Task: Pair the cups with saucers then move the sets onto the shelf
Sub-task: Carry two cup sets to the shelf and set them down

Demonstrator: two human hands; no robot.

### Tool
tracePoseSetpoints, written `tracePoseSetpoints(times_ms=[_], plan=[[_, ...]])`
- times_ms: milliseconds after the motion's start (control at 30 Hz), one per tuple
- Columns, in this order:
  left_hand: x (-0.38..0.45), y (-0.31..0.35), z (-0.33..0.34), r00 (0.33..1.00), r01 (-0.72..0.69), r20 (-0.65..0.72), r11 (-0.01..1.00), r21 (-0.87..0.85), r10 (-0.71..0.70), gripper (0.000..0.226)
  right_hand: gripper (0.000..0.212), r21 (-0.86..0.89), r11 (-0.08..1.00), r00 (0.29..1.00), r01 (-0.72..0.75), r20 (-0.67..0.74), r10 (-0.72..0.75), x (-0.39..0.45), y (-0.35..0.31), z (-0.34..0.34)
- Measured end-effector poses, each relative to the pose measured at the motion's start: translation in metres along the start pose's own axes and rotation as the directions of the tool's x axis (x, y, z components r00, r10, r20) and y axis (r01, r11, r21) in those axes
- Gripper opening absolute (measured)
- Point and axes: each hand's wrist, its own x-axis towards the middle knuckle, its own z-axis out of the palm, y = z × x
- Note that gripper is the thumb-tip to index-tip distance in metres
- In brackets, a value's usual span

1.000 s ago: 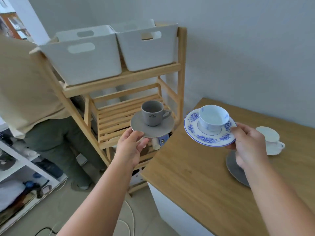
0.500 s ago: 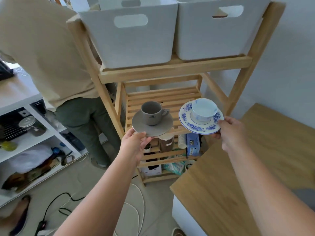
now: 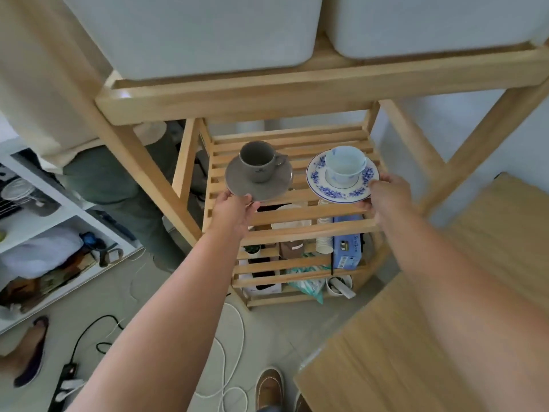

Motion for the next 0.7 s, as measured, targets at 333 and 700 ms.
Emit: tracePoseSetpoints(times_ms=[333,700], plan=[[0.083,0.003,0.037,0.995,-0.098,-0.020,0.984,0.147,0.102,0.047,0.025,0.081,0.997,1.000,-0.013,0.014,0.012,0.073,-0.001,0.056],[0.113,0.001,0.062,0.993,-0.045,-0.107,0.998,0.051,0.050,0.051,0.042,0.141,0.987,0.997,-0.077,0.007,0.077,0.115,0.001,0.088]])
